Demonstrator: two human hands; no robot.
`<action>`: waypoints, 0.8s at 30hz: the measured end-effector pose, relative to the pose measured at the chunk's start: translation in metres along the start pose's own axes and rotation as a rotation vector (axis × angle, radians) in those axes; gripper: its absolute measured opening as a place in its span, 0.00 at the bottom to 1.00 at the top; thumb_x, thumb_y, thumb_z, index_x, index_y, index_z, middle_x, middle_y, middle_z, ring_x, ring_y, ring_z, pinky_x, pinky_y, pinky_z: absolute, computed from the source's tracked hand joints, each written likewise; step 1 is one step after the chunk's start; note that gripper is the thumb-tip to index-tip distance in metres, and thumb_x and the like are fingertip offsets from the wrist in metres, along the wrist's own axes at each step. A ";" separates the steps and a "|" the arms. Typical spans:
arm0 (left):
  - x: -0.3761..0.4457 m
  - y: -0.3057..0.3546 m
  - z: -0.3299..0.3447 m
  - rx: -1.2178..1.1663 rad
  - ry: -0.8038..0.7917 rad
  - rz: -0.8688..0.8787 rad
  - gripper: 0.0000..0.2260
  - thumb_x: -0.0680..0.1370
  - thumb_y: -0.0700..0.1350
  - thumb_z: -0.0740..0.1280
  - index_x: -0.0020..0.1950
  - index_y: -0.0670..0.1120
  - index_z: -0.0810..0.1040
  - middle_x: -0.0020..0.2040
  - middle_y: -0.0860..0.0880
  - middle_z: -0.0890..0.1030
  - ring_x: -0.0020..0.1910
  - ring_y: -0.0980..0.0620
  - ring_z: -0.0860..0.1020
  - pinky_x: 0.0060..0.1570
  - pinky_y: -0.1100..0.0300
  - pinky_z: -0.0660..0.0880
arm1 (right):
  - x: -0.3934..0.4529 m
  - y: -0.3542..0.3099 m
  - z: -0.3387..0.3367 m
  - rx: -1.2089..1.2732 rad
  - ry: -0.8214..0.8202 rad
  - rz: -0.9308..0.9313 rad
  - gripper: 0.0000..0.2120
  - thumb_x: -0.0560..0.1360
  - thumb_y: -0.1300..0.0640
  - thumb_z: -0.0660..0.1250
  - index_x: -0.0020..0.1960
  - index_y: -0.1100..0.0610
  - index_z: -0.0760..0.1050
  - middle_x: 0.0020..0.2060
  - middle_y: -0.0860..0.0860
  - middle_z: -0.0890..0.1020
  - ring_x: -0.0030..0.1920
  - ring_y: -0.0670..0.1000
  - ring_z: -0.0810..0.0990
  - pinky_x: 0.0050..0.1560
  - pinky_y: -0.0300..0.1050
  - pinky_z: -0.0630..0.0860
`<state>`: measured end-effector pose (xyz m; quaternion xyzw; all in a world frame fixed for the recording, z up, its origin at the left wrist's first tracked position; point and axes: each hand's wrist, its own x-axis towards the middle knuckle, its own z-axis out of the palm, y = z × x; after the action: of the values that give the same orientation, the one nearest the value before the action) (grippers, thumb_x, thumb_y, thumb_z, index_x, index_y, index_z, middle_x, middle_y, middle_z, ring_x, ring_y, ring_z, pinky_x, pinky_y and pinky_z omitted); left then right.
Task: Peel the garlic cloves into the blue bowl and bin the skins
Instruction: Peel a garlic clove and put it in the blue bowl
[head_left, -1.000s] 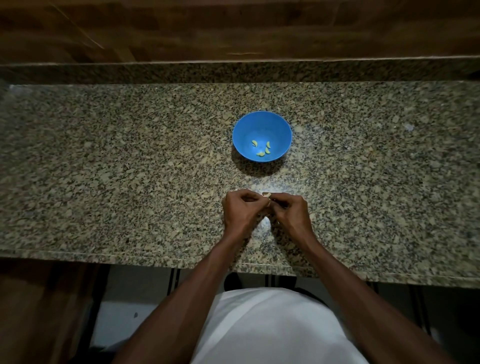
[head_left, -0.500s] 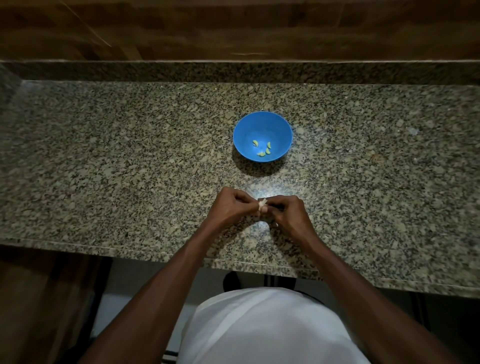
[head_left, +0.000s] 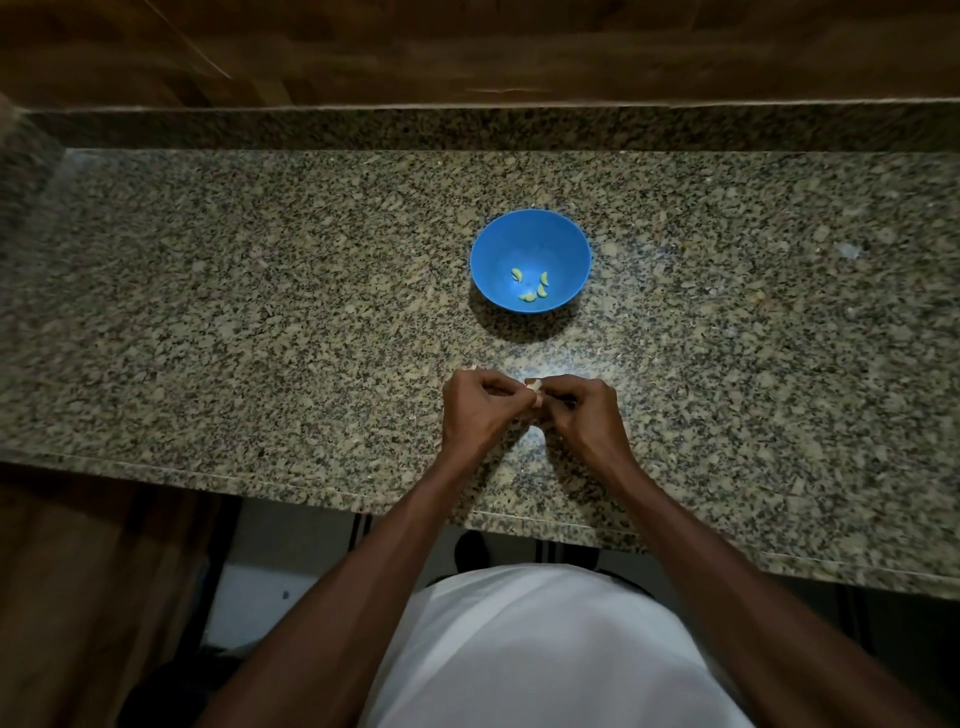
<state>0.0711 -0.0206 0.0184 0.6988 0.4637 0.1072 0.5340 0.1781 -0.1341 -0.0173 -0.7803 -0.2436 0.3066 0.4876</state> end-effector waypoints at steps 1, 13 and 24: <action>-0.001 0.000 0.001 -0.001 0.017 -0.005 0.06 0.68 0.42 0.83 0.42 0.43 0.89 0.35 0.49 0.87 0.36 0.51 0.87 0.41 0.52 0.86 | -0.001 0.000 0.002 -0.002 0.014 -0.001 0.07 0.77 0.67 0.74 0.53 0.60 0.88 0.43 0.50 0.89 0.44 0.45 0.88 0.50 0.49 0.86; 0.000 0.007 0.012 -0.048 0.122 -0.154 0.11 0.69 0.44 0.82 0.33 0.53 0.82 0.31 0.54 0.84 0.29 0.61 0.83 0.30 0.67 0.78 | 0.005 0.010 0.013 -0.036 0.076 0.040 0.10 0.78 0.62 0.74 0.59 0.60 0.86 0.51 0.53 0.89 0.49 0.47 0.87 0.52 0.39 0.84; 0.004 0.009 0.016 -0.128 0.172 -0.221 0.06 0.72 0.43 0.80 0.38 0.44 0.85 0.30 0.51 0.83 0.25 0.60 0.81 0.26 0.68 0.75 | 0.003 0.005 0.017 0.018 0.118 0.052 0.10 0.78 0.62 0.75 0.59 0.61 0.86 0.50 0.52 0.88 0.44 0.38 0.84 0.44 0.28 0.79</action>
<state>0.0886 -0.0273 0.0185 0.5963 0.5740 0.1369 0.5443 0.1689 -0.1235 -0.0284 -0.7986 -0.1915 0.2748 0.5001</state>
